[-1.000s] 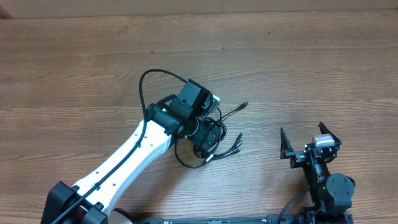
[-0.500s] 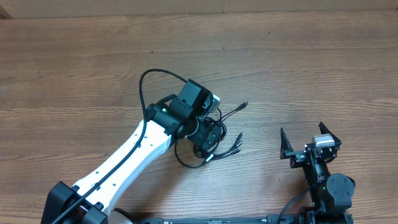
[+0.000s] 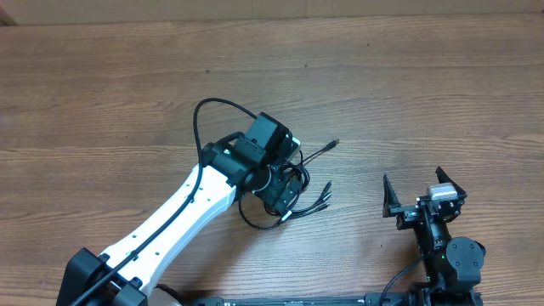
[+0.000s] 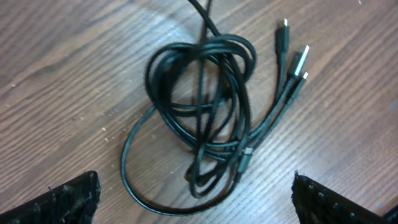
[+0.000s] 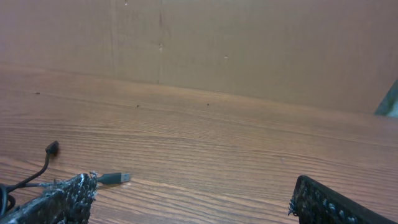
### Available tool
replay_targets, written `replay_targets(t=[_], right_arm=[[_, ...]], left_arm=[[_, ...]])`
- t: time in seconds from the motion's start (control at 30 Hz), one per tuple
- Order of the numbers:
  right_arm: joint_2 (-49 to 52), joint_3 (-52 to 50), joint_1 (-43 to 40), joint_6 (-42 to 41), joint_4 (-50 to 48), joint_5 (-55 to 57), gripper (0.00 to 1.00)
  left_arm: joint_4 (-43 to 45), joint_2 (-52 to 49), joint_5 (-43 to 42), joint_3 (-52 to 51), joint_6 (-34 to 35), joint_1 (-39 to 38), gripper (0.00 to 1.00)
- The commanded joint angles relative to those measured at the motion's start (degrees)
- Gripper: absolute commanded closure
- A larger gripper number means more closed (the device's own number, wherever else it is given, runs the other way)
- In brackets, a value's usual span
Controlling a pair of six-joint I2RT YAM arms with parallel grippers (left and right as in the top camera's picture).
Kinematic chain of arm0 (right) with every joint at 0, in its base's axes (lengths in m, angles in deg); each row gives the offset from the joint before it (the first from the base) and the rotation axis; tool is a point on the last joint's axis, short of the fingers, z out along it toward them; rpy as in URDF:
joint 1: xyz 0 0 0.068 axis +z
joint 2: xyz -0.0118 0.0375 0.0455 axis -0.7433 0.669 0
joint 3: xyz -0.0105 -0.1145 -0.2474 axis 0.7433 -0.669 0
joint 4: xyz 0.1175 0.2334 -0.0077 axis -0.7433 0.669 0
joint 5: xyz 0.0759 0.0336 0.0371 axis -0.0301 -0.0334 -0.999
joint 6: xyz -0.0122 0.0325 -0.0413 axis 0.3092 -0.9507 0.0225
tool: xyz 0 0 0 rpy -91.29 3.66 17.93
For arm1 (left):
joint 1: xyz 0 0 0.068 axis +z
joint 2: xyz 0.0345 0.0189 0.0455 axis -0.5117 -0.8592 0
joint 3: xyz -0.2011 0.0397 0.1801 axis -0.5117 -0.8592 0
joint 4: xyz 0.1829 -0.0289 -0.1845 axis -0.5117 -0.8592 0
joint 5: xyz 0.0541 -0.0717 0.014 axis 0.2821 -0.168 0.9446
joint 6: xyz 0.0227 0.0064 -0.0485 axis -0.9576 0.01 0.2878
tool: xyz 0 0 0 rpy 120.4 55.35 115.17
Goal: Untangle cables
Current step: 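Lower the left gripper onto the cable loops and close on them, then lift the gripped cable bundle upward with the left gripper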
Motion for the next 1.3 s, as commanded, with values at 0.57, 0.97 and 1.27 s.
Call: replay_targets(t=[0.57,0.97,1.27], right_arm=[[-0.57,-0.26,0.39,0.2,-0.33,-0.04,0.0],[-0.57,-0.26,0.39,0.22,-0.33,-0.04,0.0],[-0.57,-0.26,0.39,0.22,-0.33,-0.04,0.0]], left_arm=[[1.86,-1.01,3.04,-4.09,-2.34,-3.96,0.0],[7.54,-7.87,2.58,-4.79,-1.2,-4.0,0.02],[9.88,-10.95,1.07,-4.76,-0.15,-3.96,0.63]])
